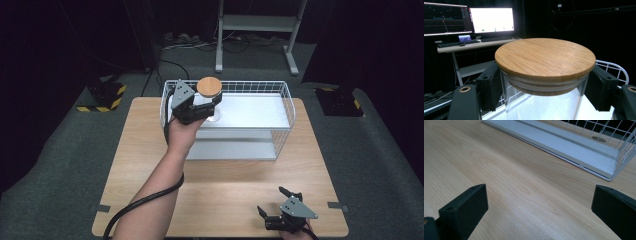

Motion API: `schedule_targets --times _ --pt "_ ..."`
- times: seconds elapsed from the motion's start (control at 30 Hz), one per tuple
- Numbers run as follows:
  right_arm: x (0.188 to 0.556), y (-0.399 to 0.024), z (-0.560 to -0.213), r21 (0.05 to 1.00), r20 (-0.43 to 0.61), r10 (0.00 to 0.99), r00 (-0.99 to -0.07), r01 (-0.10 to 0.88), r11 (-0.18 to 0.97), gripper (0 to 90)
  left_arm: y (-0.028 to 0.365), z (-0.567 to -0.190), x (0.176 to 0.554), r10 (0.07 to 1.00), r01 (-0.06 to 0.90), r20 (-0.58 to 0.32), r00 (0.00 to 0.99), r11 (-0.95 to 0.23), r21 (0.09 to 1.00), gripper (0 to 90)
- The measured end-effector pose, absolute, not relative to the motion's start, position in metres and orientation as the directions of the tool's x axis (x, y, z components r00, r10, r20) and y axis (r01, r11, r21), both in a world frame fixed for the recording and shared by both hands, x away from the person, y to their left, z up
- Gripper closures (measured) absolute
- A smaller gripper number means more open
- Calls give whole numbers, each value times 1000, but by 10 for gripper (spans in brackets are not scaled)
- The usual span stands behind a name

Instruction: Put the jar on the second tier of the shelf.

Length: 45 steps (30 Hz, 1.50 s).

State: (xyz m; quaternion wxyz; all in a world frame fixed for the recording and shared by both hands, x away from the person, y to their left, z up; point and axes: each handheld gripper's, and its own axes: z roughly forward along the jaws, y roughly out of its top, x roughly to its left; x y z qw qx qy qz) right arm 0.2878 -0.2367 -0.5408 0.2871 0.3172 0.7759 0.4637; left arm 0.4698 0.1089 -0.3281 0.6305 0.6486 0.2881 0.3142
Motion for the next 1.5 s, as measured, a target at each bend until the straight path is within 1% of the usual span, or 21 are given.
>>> schedule_targets --times 1.0,1.03,1.07,1.17,1.2,1.5 --pt "288 -238 -541 904 -145 756 -638 226 364 1 108 -328 484 739 22 0 674 -19 1000 259" --pt "288 -238 -541 903 -146 756 -638 225 365 1 108 -327 484 744 26 -10 669 -10 1000 251" --pt "288 -237 -541 903 -146 755 -639 225 365 1 108 -326 484 748 31 -15 664 -9 999 175" --pt "288 -237 -541 903 -146 755 -639 225 365 1 106 -325 482 754 28 2 656 -26 999 28" --pt "288 -237 -541 903 -146 755 -639 225 365 1 106 -325 481 755 25 2 655 -24 999 6" --pt "287 -237 -541 901 -152 755 -638 225 371 1 113 -323 469 756 18 22 654 -44 999 3"
